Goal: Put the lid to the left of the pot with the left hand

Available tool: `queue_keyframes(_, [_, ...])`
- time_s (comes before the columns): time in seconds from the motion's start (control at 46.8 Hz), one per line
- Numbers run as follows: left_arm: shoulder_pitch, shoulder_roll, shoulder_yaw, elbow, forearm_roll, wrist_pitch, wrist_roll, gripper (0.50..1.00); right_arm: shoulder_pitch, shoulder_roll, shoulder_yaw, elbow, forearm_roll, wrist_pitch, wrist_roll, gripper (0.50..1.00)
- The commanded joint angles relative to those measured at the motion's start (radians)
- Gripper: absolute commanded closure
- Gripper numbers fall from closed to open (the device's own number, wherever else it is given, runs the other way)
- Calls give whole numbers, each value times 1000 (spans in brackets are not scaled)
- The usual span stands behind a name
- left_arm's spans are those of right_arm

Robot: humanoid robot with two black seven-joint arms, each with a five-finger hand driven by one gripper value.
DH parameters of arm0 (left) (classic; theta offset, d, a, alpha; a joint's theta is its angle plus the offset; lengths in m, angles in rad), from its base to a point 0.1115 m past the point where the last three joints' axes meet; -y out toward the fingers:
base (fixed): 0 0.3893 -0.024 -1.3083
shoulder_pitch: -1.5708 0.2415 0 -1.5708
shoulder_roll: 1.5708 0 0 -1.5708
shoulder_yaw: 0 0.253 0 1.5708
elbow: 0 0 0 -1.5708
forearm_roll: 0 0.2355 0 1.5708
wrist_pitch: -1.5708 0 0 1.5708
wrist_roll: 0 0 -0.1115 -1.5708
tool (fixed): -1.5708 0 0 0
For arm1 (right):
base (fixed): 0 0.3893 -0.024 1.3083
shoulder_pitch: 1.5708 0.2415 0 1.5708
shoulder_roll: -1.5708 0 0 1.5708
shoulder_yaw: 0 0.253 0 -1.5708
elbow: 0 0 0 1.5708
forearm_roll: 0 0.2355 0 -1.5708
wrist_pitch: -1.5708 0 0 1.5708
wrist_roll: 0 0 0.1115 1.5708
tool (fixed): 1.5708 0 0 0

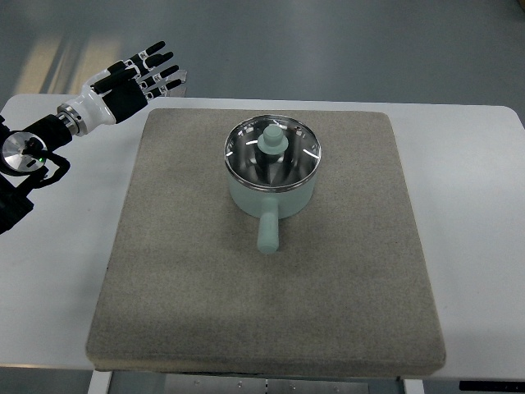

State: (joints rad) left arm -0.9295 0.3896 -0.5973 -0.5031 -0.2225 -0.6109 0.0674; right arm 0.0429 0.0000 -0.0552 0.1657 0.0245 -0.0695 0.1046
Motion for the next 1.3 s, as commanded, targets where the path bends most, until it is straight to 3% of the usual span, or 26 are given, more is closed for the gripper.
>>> queue_keyframes(0.0, [0,0,4,0,2,0,0,504,0,0,0,0,0,0,0,579])
queue_keyframes(0.641, [-48,11,21,1,3,0,-6,504,0,0,0,0,0,0,0,579])
queue_keyframes(0.982, [-111,55,139,3,17,0,-6,504,0,0,0,0,0,-1,0,579])
queue_keyframes(1.153, [-146,61,137,12,225,0,-11,504,0,0,0,0,0,0,0,579])
queue_keyframes(1.281, [-175,63,131,11,412,0,-73,504,0,0,0,0,0,0,0,579])
